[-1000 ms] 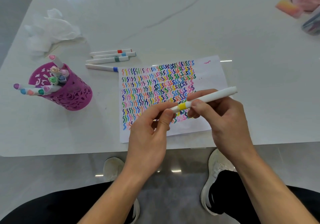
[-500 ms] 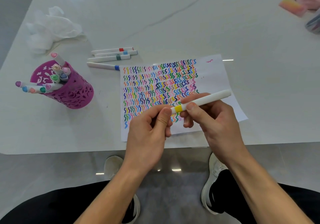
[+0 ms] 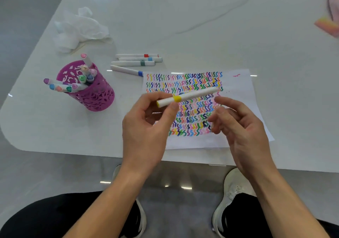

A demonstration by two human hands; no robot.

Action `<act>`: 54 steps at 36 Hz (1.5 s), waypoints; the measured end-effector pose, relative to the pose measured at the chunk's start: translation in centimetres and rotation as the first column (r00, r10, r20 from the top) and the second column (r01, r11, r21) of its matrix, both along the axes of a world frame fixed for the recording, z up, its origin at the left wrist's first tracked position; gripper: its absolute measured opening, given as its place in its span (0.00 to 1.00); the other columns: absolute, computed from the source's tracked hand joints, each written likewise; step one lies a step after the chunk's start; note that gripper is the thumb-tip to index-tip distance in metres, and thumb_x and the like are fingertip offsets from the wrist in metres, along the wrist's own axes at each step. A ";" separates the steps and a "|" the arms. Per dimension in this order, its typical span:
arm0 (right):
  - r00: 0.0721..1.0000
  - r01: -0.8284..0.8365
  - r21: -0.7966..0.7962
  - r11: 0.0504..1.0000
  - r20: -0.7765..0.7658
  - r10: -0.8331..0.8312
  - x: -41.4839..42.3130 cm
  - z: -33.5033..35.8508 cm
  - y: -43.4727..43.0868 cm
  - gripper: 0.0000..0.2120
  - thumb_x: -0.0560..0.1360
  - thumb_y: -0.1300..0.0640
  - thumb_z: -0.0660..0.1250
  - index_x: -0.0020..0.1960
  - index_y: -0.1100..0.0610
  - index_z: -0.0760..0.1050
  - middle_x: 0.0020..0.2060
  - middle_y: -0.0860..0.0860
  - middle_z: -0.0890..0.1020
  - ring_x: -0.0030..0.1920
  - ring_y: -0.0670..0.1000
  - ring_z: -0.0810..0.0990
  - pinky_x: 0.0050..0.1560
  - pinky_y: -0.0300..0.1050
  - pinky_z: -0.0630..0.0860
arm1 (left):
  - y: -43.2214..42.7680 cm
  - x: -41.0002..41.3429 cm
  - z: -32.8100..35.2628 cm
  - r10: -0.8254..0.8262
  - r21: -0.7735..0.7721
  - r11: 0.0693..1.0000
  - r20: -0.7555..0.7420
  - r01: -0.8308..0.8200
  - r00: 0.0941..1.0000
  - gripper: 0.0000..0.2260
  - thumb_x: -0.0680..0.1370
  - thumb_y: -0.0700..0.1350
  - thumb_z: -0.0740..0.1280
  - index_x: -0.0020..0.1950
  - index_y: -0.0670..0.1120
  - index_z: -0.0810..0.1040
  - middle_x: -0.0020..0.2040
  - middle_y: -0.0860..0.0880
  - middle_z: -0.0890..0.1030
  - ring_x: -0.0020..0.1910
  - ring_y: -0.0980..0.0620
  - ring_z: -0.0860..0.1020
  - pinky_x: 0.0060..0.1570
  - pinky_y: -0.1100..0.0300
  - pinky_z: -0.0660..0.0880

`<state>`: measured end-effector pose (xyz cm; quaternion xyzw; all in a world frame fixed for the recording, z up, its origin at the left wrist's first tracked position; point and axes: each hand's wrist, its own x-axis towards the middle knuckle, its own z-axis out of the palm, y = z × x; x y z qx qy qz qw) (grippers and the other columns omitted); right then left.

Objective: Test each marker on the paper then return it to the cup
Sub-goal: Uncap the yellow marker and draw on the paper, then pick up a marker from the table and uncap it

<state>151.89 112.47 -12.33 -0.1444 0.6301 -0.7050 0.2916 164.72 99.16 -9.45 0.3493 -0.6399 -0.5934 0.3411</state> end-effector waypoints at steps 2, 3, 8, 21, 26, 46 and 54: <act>1.000 0.028 -0.001 1.000 -0.014 -0.028 -0.1 -0.1 0.0 0.18 0.74 0.50 0.71 0.61 0.57 0.81 0.38 0.55 0.84 0.36 0.52 0.79 0.46 0.48 0.77 | -1.1 0.3 0.5 0.090 -0.056 0.994 -0.037 -0.092 0.995 0.07 0.77 0.38 0.74 0.53 0.46 0.81 0.49 0.49 0.85 0.49 0.49 0.85 0.48 0.60 0.80; 0.999 0.040 0.004 0.999 -0.022 -0.040 -0.1 -0.1 0.1 0.18 0.74 0.50 0.70 0.61 0.56 0.81 0.38 0.54 0.84 0.37 0.52 0.79 0.46 0.48 0.78 | -1.6 0.5 0.7 0.133 -0.095 0.986 -0.047 -0.137 0.990 0.07 0.77 0.38 0.73 0.54 0.47 0.81 0.51 0.49 0.85 0.51 0.49 0.85 0.49 0.61 0.80; 0.995 0.070 0.062 0.996 -0.072 -0.066 0.1 -0.6 0.2 0.07 0.81 0.59 0.69 0.58 0.54 0.82 0.39 0.54 0.85 0.39 0.52 0.81 0.48 0.48 0.78 | -4.4 1.7 2.3 0.313 -0.316 0.890 -0.098 -0.328 0.945 0.06 0.79 0.41 0.72 0.54 0.47 0.78 0.54 0.49 0.85 0.55 0.53 0.84 0.54 0.55 0.81; 0.987 0.098 0.129 0.987 -0.138 -0.080 0.4 -0.7 -0.3 0.08 0.81 0.61 0.68 0.58 0.52 0.82 0.39 0.53 0.85 0.41 0.49 0.84 0.47 0.42 0.82 | -8.5 4.1 2.9 0.410 -0.767 0.542 -0.117 -0.345 0.904 0.16 0.84 0.39 0.64 0.72 0.42 0.72 0.57 0.51 0.78 0.59 0.48 0.82 0.59 0.48 0.79; 0.986 0.103 0.136 0.985 -0.146 -0.083 0.3 -0.6 -0.4 0.09 0.82 0.62 0.68 0.58 0.52 0.82 0.39 0.52 0.85 0.41 0.50 0.84 0.47 0.43 0.82 | -8.9 4.4 2.4 0.470 -0.822 0.496 -0.018 -0.280 0.883 0.14 0.84 0.40 0.65 0.69 0.44 0.77 0.56 0.45 0.81 0.55 0.49 0.81 0.58 0.57 0.77; 0.990 0.093 0.119 0.989 -0.120 -0.079 0.5 -0.7 -0.6 0.10 0.82 0.64 0.67 0.57 0.53 0.82 0.38 0.50 0.85 0.39 0.49 0.84 0.45 0.42 0.82 | -9.2 4.0 0.6 0.563 -0.838 0.537 0.266 -0.101 0.782 0.18 0.80 0.39 0.65 0.71 0.47 0.77 0.63 0.47 0.79 0.63 0.45 0.71 0.64 0.50 0.69; 0.989 0.100 0.131 0.986 -0.119 -0.085 0.4 -0.7 -0.3 0.09 0.82 0.64 0.67 0.58 0.54 0.82 0.39 0.53 0.85 0.39 0.49 0.84 0.43 0.41 0.81 | -7.9 3.1 0.4 0.507 -0.872 0.488 0.255 -0.031 0.824 0.20 0.77 0.36 0.66 0.69 0.44 0.77 0.66 0.45 0.78 0.65 0.43 0.72 0.66 0.54 0.64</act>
